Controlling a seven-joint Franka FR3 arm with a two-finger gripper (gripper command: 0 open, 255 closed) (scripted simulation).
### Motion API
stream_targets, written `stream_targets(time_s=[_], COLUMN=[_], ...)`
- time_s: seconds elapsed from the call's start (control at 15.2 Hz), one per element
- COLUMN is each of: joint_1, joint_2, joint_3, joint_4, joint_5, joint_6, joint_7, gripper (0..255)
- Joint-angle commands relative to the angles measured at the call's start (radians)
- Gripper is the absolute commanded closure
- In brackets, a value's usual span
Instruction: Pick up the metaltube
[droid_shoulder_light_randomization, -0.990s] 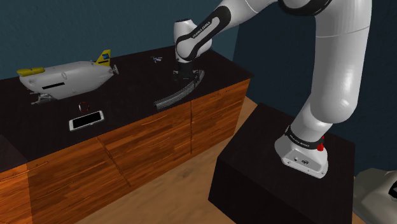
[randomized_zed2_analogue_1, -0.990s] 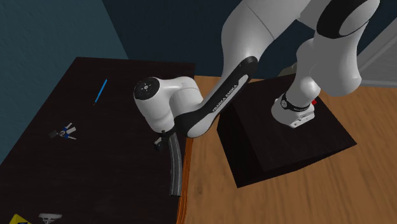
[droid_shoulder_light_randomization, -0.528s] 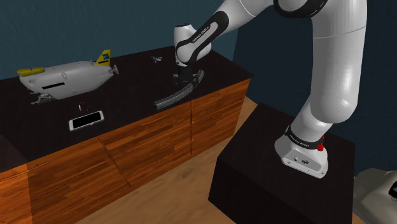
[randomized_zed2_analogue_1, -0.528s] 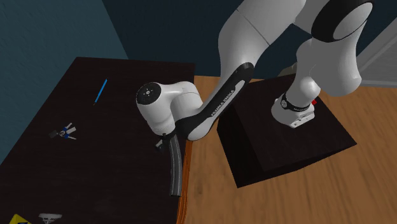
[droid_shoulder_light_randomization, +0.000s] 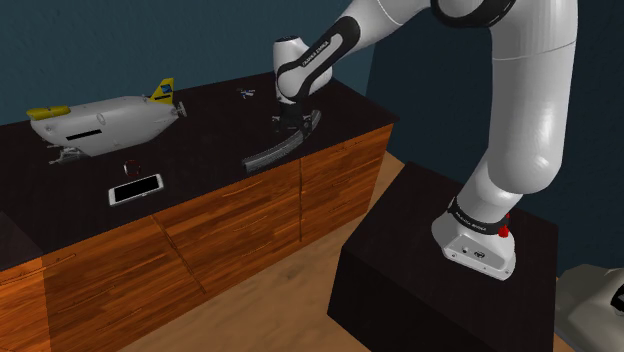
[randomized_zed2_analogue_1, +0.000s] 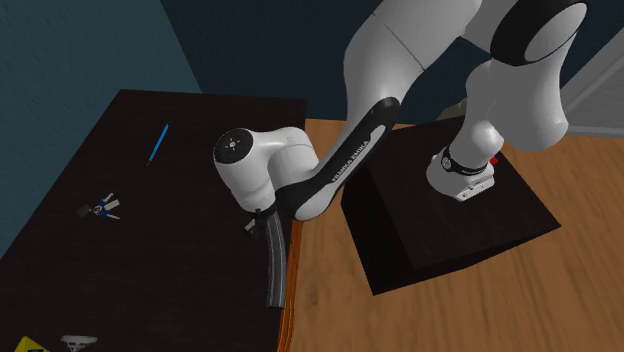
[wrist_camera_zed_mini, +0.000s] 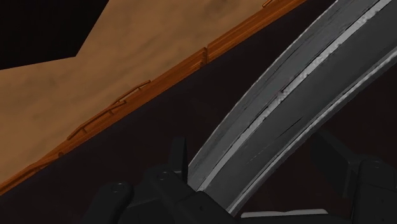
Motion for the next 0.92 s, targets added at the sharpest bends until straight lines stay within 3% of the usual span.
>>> stream_targets(time_s=[0.0, 0.86], joint_1=[-0.001, -0.005], joint_2=[-0.013, -0.117], joint_3=[0.001, 0.006], joint_4=[0.002, 0.038], joint_5=[0.001, 0.013], joint_6=[-0.015, -0.156], joint_7=[-0.001, -0.006], gripper=[255, 255])
